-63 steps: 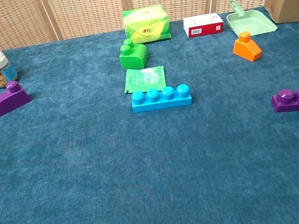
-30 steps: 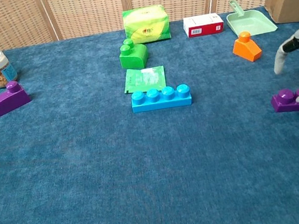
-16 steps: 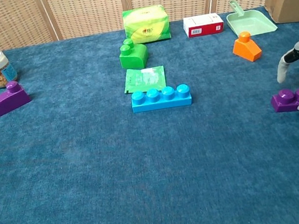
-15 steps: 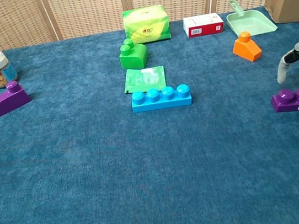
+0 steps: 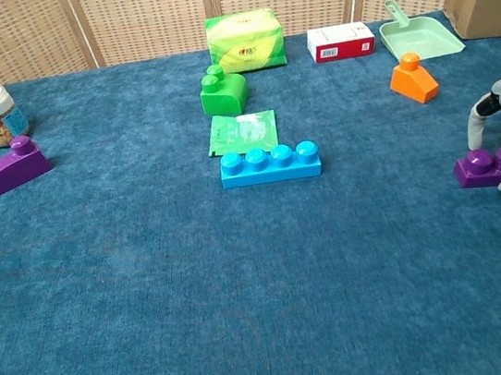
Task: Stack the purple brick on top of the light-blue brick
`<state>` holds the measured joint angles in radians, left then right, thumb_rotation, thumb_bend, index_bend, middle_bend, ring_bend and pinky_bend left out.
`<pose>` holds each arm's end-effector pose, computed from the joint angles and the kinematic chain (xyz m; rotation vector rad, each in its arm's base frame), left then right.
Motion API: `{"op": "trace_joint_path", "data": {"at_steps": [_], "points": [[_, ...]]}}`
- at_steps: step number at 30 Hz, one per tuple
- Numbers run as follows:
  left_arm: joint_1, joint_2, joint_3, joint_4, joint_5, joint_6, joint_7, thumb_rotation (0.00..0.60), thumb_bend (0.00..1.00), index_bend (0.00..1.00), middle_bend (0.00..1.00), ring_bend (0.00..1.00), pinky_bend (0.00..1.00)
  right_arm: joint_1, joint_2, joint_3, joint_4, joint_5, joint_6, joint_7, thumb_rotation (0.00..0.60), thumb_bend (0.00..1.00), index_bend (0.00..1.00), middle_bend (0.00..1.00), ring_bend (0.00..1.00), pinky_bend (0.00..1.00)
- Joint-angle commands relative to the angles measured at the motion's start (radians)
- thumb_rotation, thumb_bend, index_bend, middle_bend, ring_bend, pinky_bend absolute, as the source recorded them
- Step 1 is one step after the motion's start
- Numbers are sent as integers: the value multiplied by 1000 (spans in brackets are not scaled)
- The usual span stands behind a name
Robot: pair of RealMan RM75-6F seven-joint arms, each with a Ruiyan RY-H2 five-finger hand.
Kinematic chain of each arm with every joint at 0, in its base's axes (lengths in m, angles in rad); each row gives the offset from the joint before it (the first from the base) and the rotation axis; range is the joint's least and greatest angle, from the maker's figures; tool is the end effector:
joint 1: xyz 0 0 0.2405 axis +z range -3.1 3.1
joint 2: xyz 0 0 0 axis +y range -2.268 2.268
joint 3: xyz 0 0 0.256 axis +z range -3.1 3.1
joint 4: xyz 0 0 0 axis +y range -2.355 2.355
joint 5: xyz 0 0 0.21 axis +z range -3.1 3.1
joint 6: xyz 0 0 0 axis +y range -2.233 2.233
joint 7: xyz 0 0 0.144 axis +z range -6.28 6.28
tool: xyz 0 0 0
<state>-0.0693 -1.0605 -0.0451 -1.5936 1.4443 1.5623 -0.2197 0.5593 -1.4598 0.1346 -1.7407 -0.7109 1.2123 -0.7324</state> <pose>-0.3238 0.1751 0.1932 -1.2320 -0.9715 -1.0302 -0.2220 -0.2852 0.0170 1.5705 -1.0953 0.5115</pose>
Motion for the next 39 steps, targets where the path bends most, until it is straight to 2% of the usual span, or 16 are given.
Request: {"op": "trace_joint_path", "data": {"at_steps": [1, 8, 20, 32, 39], "points": [[1, -1, -3, 2, 0, -3, -1, 331, 379, 258, 43, 0, 0, 3, -3, -1, 5, 7, 1, -2, 600, 180, 399, 209, 0, 25], [7, -4, -8, 8, 1, -4, -5, 334, 379, 258, 39, 0, 0, 16, -15, 4, 17, 30, -9, -4, 600, 182, 424, 219, 0, 25], [23, -14, -17, 31, -3, 0, -23, 330, 378, 258, 32, 0, 0, 54, -26, 29, 16, 60, -1, -31, 600, 186, 555, 275, 45, 42], [18, -21, -25, 40, 8, -13, -24, 330, 378, 258, 29, 0, 0, 80, 4, 24, -40, 90, 7, -68, 600, 185, 581, 291, 55, 45], [20, -16, -31, 29, 18, -2, -15, 326, 378, 258, 29, 0, 0, 115, 35, 41, -89, 115, -1, -96, 600, 187, 581, 291, 57, 45]]}}
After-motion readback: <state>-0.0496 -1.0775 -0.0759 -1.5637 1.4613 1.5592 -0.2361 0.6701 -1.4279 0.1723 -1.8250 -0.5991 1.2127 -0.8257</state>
